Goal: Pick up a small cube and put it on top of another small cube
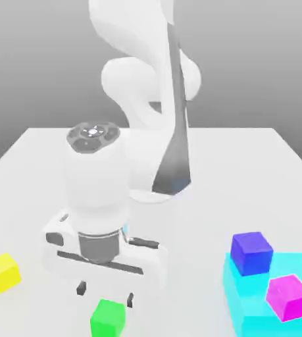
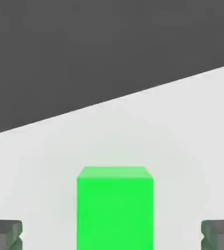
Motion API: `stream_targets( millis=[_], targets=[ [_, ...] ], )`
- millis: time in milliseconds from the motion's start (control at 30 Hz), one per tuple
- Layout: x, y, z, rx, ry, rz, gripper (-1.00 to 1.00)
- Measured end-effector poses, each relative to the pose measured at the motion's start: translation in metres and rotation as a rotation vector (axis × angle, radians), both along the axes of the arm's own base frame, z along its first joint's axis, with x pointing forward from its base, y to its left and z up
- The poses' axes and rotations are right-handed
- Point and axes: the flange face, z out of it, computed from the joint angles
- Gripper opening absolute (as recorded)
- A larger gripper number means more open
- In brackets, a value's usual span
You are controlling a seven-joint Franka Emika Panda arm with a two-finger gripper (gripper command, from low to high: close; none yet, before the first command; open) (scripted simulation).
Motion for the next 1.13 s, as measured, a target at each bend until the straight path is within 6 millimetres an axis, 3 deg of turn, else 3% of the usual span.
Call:
stream_targets(
  millis=[33,67,300,467,633,667,767,833,900,1000,1033,1133],
  targets=[
    [-0.001,0.000,-0.013,0.000,0.001,0.000,0.00],
    [-0.001,0.000,-0.021,0.000,0.001,-0.001,-1.00],
    [-0.001,0.000,-0.021,0.000,0.001,-0.001,-1.00],
    [-0.001,0.003,0.034,0.001,0.001,0.009,-1.00],
    [-0.007,0.109,0.095,0.022,-0.002,0.336,-1.00],
    [-0.014,0.142,0.107,0.023,-0.002,0.433,-1.00],
    [-0.042,0.211,0.141,0.020,-0.001,0.667,-1.00],
    [-0.062,0.240,0.162,0.013,0.000,0.792,-1.00],
    [-0.074,0.256,0.162,0.005,0.001,0.865,-1.00],
    [-0.078,0.260,0.126,0.001,0.002,0.887,-1.00],
    [-0.079,0.261,0.117,0.001,0.002,0.889,1.00],
    [-0.079,0.261,0.117,0.001,0.002,0.889,1.00]
  ],
)
